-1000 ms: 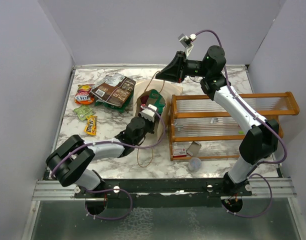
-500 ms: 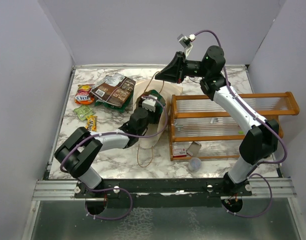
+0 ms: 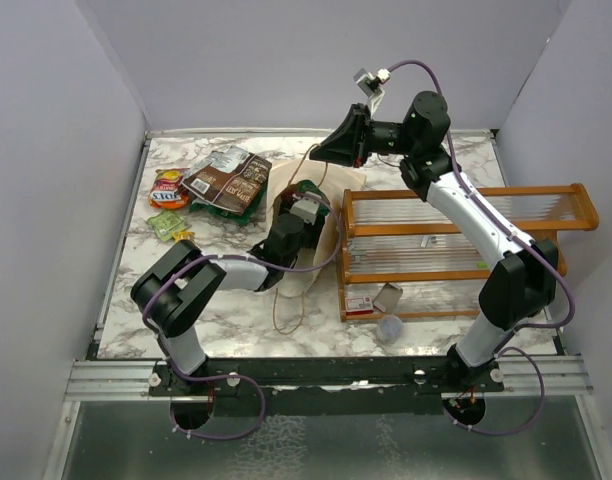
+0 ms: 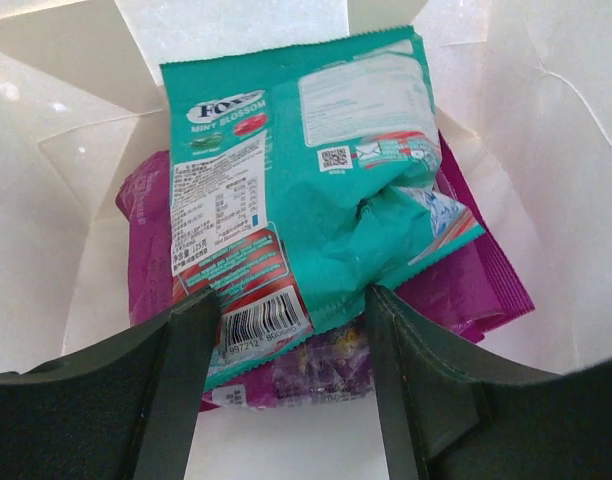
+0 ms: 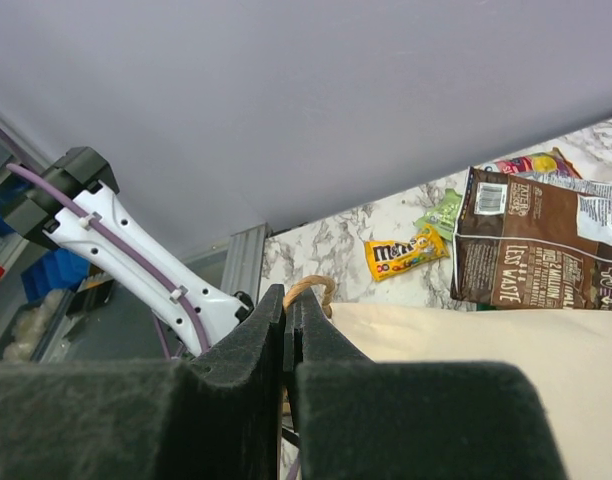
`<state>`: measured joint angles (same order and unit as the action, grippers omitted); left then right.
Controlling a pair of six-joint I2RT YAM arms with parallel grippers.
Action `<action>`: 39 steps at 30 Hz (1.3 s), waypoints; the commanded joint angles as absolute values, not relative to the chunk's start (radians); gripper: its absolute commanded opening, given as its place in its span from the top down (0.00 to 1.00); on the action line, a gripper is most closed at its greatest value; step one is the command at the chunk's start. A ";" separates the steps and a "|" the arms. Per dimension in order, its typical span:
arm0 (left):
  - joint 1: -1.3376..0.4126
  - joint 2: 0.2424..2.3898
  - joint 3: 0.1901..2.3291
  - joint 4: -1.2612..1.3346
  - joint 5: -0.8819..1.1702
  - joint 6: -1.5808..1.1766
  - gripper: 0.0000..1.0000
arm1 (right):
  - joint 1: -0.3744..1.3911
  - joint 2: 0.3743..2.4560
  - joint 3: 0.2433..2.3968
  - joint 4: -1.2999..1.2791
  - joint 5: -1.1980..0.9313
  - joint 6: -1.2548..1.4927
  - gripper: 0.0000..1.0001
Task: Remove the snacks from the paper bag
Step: Take out the snack from the paper bag.
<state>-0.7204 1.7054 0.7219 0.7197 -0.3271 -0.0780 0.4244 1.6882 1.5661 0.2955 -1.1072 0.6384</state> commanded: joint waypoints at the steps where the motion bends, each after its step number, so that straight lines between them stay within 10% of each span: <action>1: -0.713 1.770 0.781 0.721 -0.345 -0.037 0.42 | 0.430 1.650 1.600 0.293 -1.078 0.626 0.99; 13: -0.712 1.666 0.829 0.588 -0.347 -0.059 0.95 | 0.430 1.641 1.595 0.238 -1.043 0.566 0.99; 39: -0.714 0.874 0.685 0.050 0.063 -0.225 1.00 | 0.430 1.632 1.540 0.235 -0.913 0.511 0.99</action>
<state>-0.7136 1.0111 0.6395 0.1421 -0.0223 -0.2333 0.4259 1.6249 1.5375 0.2314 -0.9428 0.5251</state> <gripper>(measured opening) 0.074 0.020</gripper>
